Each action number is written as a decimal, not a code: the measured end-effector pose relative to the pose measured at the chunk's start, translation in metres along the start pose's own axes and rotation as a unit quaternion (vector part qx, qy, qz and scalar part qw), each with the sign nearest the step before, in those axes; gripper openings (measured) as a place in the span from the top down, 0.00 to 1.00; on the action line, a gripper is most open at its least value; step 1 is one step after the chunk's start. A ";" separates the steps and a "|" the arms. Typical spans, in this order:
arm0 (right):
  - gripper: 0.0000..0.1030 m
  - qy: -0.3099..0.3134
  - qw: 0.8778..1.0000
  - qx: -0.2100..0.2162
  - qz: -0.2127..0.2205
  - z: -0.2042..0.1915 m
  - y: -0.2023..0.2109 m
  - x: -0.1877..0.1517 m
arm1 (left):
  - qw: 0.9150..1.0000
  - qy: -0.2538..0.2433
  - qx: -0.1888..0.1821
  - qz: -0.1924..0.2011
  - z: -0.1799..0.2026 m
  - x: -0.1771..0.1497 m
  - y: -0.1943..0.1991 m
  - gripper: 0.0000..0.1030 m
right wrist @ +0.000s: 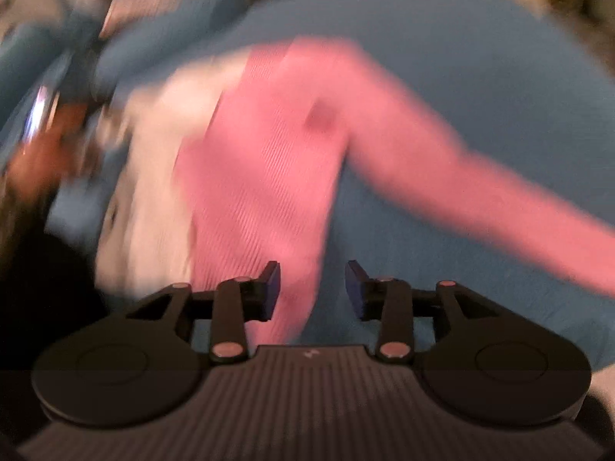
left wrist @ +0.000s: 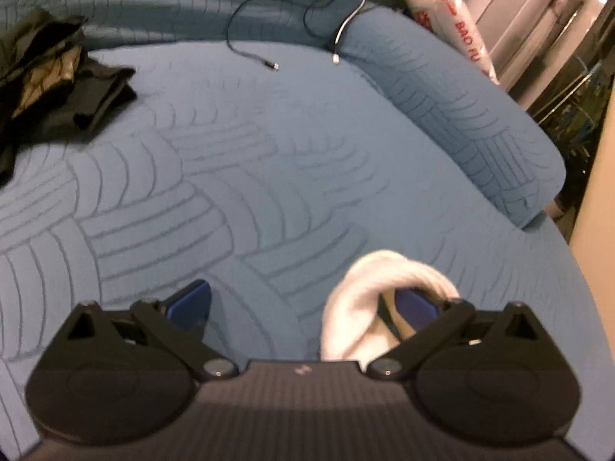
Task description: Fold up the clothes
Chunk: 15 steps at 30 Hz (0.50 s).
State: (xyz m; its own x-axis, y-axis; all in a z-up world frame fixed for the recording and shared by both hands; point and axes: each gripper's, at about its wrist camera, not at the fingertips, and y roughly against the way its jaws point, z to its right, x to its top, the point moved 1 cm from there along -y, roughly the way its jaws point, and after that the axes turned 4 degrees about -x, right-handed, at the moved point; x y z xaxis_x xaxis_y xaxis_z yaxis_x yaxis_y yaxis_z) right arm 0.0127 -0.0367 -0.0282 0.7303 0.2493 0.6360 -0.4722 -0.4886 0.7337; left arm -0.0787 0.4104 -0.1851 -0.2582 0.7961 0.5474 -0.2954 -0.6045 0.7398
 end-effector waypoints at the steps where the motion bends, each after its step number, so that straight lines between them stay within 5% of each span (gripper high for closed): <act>1: 0.42 -0.004 1.000 -0.011 0.018 0.003 -0.001 0.009 | 1.000 0.000 0.001 0.000 0.000 0.000 0.000 0.00; 11: 0.38 0.019 0.997 -0.035 0.059 -0.004 -0.075 0.061 | 1.000 -0.030 0.001 0.008 0.003 0.002 0.002 0.00; 15: 0.38 0.032 0.999 -0.015 0.035 -0.022 -0.133 0.086 | 0.998 -0.050 0.018 0.013 0.011 -0.004 -0.001 0.00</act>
State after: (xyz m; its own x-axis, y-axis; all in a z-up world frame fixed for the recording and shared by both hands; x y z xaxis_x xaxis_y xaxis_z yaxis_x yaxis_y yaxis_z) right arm 0.1272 0.0683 -0.0655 0.6628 0.2686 0.6990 -0.5362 -0.4814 0.6934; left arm -0.0676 0.4085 -0.1840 -0.1719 0.7798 0.6020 -0.2556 -0.6255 0.7372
